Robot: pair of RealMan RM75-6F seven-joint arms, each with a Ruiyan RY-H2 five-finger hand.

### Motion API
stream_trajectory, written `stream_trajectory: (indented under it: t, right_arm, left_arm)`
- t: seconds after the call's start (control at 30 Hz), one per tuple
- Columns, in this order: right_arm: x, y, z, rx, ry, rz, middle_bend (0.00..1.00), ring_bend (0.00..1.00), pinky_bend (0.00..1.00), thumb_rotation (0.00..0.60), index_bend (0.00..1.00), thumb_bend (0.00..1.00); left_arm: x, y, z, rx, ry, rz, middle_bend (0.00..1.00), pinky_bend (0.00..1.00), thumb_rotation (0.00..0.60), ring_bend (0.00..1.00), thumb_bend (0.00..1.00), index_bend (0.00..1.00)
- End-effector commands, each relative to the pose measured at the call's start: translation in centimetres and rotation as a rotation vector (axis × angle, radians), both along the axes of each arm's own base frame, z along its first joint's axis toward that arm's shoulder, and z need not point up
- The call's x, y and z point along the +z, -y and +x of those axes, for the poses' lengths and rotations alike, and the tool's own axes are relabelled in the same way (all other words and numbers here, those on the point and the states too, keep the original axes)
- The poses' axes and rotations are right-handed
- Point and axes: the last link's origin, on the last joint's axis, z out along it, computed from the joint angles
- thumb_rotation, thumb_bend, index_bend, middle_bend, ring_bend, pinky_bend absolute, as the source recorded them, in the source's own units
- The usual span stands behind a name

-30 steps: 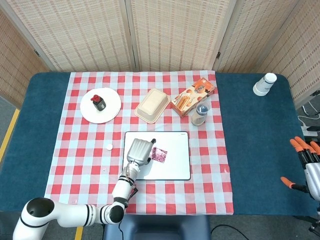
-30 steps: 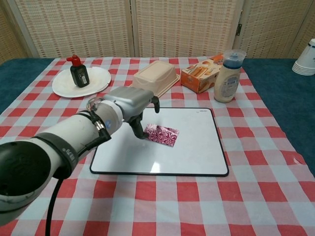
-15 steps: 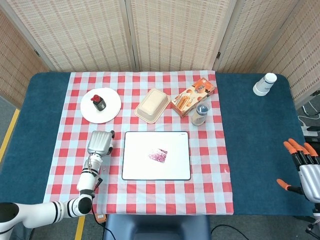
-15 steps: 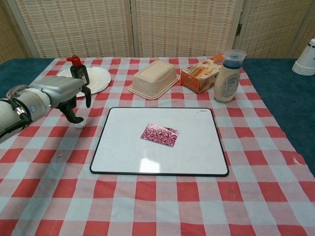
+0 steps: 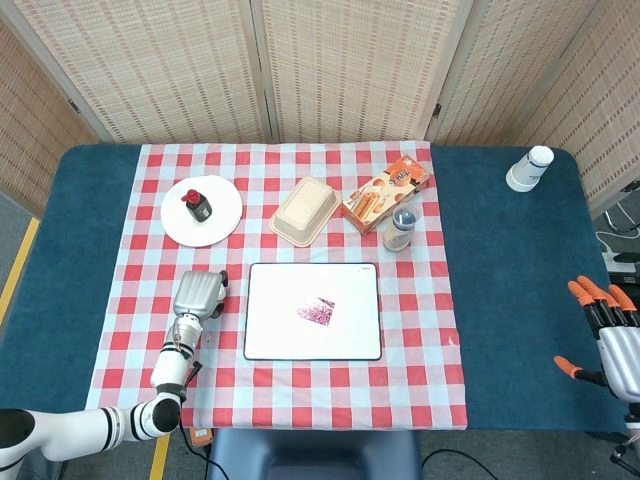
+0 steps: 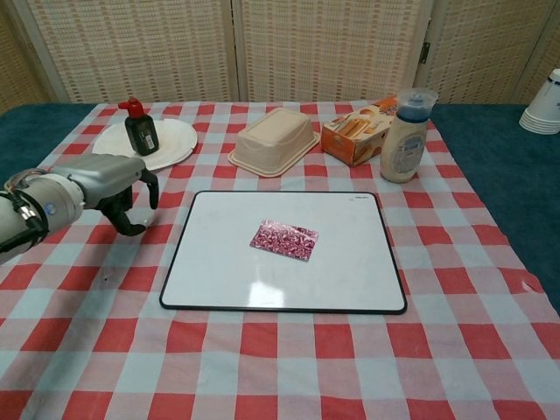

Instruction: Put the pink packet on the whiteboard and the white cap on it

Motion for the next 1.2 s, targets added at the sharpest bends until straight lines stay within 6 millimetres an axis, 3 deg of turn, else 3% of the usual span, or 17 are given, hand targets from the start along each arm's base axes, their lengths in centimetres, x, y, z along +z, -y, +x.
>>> stream_trajectory:
  t: [0.03, 1.2]
  right_arm:
    - [0.0, 0.0, 0.0, -0.001, -0.001, 0.000, 0.00, 0.00, 0.03, 0.600, 0.07, 0.05]
    - [-0.1, 0.2, -0.1, -0.008, -0.012, -0.014, 0.00, 0.00, 0.03, 0.600, 0.09, 0.05]
  left_arm:
    - [-0.3, 0.0, -0.2, 0.003, 0.005, -0.001, 1.00, 1.00, 0.600, 1.00, 0.31, 0.42]
    - [-0.7, -0.9, -1.3, 0.027, 0.000, 0.014, 1.00, 1.00, 0.600, 1.00, 0.32, 0.45]
